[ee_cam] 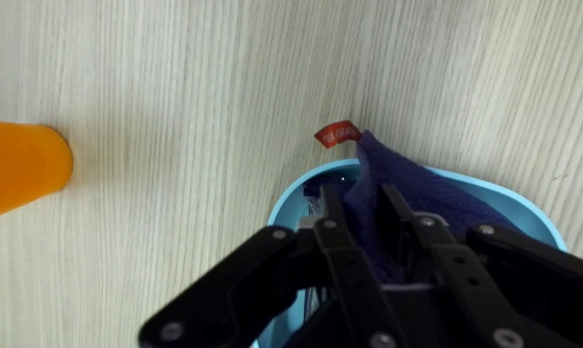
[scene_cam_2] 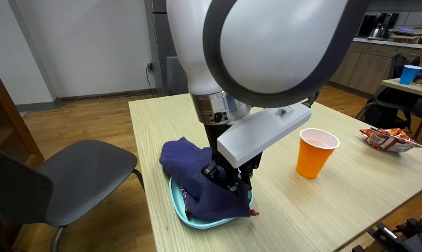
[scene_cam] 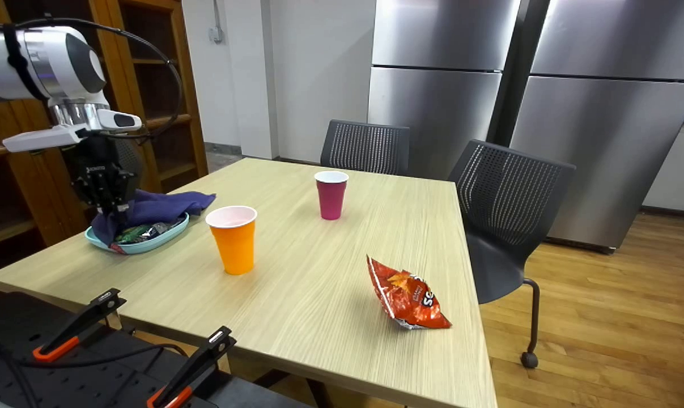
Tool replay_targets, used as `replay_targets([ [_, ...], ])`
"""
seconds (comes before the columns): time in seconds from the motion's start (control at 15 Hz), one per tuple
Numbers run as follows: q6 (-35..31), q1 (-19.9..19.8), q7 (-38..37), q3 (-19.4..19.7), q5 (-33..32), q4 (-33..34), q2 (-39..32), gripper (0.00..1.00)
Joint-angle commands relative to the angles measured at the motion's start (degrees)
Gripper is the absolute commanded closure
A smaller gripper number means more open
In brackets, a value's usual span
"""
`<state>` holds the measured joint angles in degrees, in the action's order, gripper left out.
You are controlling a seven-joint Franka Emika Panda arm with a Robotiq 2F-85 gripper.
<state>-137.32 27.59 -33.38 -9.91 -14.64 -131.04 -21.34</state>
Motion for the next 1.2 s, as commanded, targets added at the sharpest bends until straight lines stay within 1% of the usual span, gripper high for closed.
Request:
replay_targets([
  [0.0, -2.9, 1.4, -6.7, 2.0, -3.7, -0.7, 3.7, 0.43],
  [0.13, -5.5, 1.6, -12.1, 3.5, -6.7, -0.8, 5.2, 0.28],
  [0.33, -8.2, 1.8, -21.9, 5.8, -13.2, 0.0, 5.8, 0.04],
  [0.4, -8.9, 1.8, -25.5, 6.3, -15.3, 0.2, 5.6, 0.01],
  [0.6, -10.7, 1.5, -34.0, 6.3, -18.0, 0.7, 3.9, 0.00],
  [0.73, -11.7, 1.0, -37.8, 5.8, -17.2, 0.5, 3.2, 0.00],
  [1.13, -15.1, 0.0, -44.6, 6.0, -14.5, -0.2, 2.3, 0.00],
])
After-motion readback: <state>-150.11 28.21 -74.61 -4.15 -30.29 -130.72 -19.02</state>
